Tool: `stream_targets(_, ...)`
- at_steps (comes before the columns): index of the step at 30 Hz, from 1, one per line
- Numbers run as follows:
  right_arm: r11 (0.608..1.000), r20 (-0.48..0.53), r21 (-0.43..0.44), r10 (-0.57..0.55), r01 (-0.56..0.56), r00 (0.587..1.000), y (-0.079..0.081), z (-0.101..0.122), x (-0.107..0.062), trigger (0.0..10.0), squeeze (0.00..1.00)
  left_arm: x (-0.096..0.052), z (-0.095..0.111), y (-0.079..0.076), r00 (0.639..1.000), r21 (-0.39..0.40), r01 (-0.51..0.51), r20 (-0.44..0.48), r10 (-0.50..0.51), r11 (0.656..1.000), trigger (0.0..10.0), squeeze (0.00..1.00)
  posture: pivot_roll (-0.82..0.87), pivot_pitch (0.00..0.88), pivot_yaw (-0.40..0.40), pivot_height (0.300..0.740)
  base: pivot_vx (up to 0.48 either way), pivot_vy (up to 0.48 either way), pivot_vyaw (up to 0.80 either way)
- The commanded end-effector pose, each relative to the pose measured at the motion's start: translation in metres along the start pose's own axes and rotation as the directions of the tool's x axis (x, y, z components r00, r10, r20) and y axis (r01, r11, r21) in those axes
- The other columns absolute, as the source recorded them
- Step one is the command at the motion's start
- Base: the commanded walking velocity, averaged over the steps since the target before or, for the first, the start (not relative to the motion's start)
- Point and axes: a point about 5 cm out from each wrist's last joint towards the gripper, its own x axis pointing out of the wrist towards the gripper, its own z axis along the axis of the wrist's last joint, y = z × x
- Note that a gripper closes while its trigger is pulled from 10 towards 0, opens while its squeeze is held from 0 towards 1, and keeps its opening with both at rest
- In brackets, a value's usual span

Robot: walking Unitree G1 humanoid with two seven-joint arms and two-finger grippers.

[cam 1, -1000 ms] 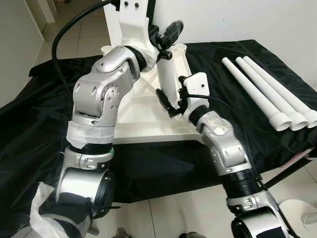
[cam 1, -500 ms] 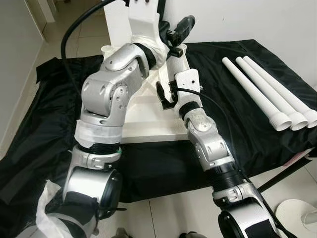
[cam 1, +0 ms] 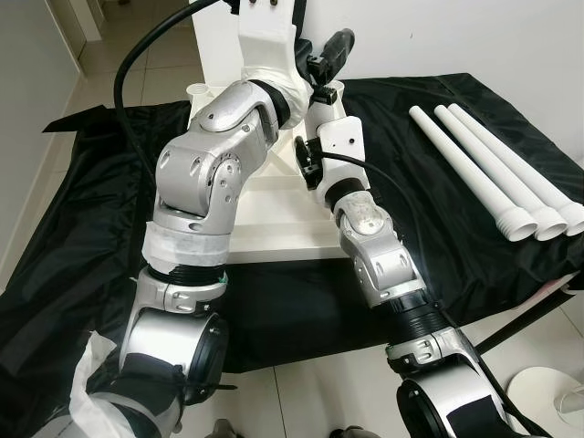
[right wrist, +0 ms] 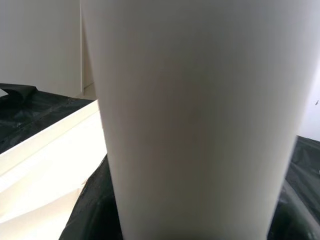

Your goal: Building children table

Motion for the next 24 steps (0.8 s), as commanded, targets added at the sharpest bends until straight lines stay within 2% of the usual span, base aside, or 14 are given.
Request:
stream_targets(1, 1.0, -0.028, -0.001, -0.006, 0.006, 1.0, 0.0, -0.006, 0.001, 0.0, 0.0, 0.0, 0.011, -0.001, 0.998, 0.019, -0.042, 0.04, 0.041, 0.999, 10.0, 0.0, -0.04, 0.019, 0.021, 0.74, 0.0, 0.0, 0.0)
stream_targets(5, 1.0, -0.043, -0.001, -0.018, 0.018, 0.999, -0.001, -0.008, 0.001, 0.0, 0.0, 0.0, 0.012, -0.001, 0.998, 0.033, -0.05, 0.036, 0.049, 0.998, 10.0, 0.0, -0.04, 0.019, 0.022, 0.74, 0.0, 0.0, 0.0)
stream_targets(6, 1.0, -0.051, 0.004, -0.025, 0.025, 0.998, -0.001, -0.009, 0.002, 10.0, 0.0, 0.0, 0.013, -0.002, 0.998, 0.063, -0.046, 0.043, 0.043, 0.997, 10.0, 0.0, -0.04, 0.02, 0.022, 0.74, 0.0, 0.0, 0.0)
stream_targets(7, 1.0, -0.055, 0.008, -0.028, 0.029, 0.998, -0.002, -0.009, 0.002, 10.0, 0.0, 0.0, 0.014, -0.002, 0.998, 0.084, -0.042, 0.048, 0.038, 0.996, 10.0, 0.0, -0.04, 0.02, 0.022, 0.74, 0.0, 0.0, 0.0)
stream_targets(9, 0.999, -0.058, 0.02, -0.034, 0.035, 0.998, -0.003, -0.009, 0.002, 10.0, 0.0, -0.001, 0.014, -0.003, 0.998, 0.079, -0.035, 0.054, 0.031, 0.996, 10.0, 0.0, -0.04, 0.021, 0.022, 0.74, 0.0, 0.0, 0.0)
stream_targets(10, 0.999, -0.058, 0.027, -0.037, 0.039, 0.998, -0.003, -0.009, 0.002, 10.0, 0.0, -0.001, 0.014, -0.004, 0.998, 0.059, -0.028, 0.06, 0.025, 0.998, 10.0, 1.0, -0.04, 0.024, 0.023, 0.74, 0.0, 0.0, 0.0)
stream_targets(16, 0.991, -0.075, 0.122, -0.054, 0.063, 0.996, -0.006, -0.01, 0.003, 10.0, 0.0, -0.003, 0.014, -0.008, 0.997, 0.001, 0.003, 0.079, -0.003, 1.0, 10.0, 1.0, -0.03, 0.029, 0.023, 0.74, 0.0, 0.0, 0.0)
stream_targets(17, 0.985, -0.082, 0.15, -0.071, 0.082, 0.994, -0.01, -0.011, 0.003, 10.0, 0.0, -0.003, 0.014, -0.01, 0.996, -0.021, 0.02, 0.084, -0.018, 1.0, 10.0, 0.0, -0.04, 0.032, 0.023, 0.74, 0.0, 0.0, 0.0)
stream_targets(19, 0.977, -0.092, 0.181, -0.101, 0.117, 0.991, -0.018, -0.011, 0.004, 10.0, 0.0, -0.005, 0.015, -0.013, 0.993, -0.045, 0.059, 0.108, -0.054, 0.997, 10.0, 0.0, -0.04, 0.033, 0.023, 0.74, 0.0, 0.0, 0.0)
stream_targets(24, 0.969, -0.101, 0.201, -0.127, 0.145, 0.987, -0.025, -0.012, 0.004, 10.0, 0.0, -0.009, 0.015, -0.017, 0.987, -0.053, 0.099, 0.135, -0.091, 0.994, 10.0, 0.0, -0.04, 0.036, 0.026, 0.74, 0.0, 0.0, 0.0)
